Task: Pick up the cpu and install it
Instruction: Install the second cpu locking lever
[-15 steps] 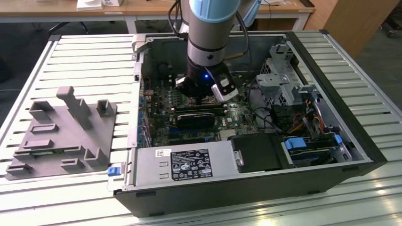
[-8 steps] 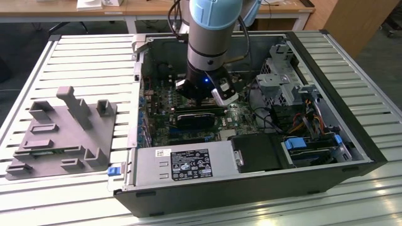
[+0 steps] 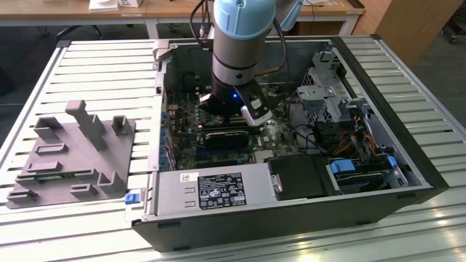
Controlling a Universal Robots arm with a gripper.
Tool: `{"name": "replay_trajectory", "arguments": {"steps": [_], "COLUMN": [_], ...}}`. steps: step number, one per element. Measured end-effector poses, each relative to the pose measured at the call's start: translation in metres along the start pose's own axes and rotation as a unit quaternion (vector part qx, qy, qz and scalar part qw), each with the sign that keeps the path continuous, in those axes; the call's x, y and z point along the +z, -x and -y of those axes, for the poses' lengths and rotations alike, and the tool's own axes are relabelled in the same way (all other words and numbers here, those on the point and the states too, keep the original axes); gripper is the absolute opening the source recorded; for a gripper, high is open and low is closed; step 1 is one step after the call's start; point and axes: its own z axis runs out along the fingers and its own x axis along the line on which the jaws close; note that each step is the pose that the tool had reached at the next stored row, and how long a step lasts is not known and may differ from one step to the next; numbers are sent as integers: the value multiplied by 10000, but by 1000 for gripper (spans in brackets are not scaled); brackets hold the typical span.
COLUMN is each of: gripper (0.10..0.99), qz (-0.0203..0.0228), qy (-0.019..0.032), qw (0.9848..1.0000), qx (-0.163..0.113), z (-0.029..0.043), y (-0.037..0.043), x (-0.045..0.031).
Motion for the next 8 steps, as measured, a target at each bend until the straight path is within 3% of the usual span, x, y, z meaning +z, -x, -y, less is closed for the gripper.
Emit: {"name": "replay_trajectory", "arguments": {"steps": [8], "gripper": [106], "qz": [-1], "qy": [57], "qw": [10000], "qx": [-2], "z": [20], "y": [-68], "x": [30]}}
